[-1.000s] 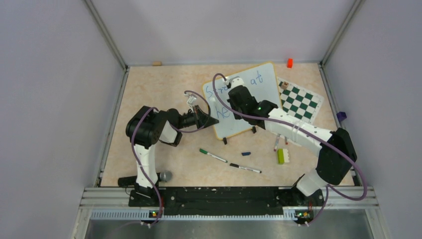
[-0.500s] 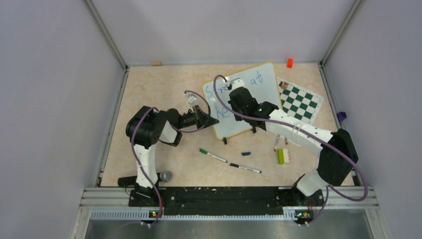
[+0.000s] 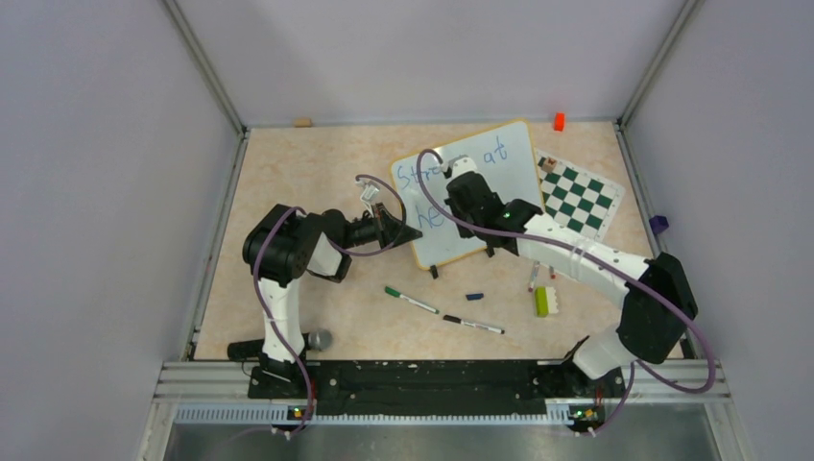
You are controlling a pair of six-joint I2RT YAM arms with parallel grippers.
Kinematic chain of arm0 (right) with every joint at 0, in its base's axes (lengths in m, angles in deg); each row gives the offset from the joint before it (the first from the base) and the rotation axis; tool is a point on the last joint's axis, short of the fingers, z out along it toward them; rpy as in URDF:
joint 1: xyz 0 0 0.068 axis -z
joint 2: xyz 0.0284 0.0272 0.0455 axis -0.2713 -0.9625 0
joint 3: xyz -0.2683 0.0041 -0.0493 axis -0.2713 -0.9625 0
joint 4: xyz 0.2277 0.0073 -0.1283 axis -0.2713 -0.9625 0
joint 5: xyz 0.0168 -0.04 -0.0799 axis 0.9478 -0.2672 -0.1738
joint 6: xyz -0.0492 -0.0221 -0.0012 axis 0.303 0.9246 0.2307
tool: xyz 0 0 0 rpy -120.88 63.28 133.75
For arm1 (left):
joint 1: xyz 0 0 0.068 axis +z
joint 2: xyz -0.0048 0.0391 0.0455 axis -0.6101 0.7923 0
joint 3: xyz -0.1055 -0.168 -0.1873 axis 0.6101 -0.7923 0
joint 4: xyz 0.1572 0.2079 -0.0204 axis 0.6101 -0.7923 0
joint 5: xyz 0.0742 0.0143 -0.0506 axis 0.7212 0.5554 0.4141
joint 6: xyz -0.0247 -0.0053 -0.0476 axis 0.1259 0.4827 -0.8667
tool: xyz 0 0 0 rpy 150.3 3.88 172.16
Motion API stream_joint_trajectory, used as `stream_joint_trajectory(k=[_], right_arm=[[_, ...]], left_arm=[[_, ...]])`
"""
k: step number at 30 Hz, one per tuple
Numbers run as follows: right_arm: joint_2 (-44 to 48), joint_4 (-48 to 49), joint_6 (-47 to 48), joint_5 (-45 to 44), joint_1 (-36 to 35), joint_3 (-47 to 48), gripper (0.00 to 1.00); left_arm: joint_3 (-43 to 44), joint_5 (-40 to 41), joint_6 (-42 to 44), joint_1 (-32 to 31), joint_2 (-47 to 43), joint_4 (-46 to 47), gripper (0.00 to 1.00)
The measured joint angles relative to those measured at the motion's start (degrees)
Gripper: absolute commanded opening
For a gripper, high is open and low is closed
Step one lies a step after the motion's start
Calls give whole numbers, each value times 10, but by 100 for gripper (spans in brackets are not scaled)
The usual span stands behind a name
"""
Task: Write a sentence on the whiteboard
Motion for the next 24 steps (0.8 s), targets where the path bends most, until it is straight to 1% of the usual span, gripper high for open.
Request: stream_joint_trajectory(k=[8,14,24], right_arm=[[37,8,0,42,2,0,0],[25,13,0,68,2,1,0],[3,20,2,75,2,9,0]], left_arm=[[0,0,0,0,0,0,0],[0,0,0,0,0,0,0],[0,0,0,0,0,0,0]])
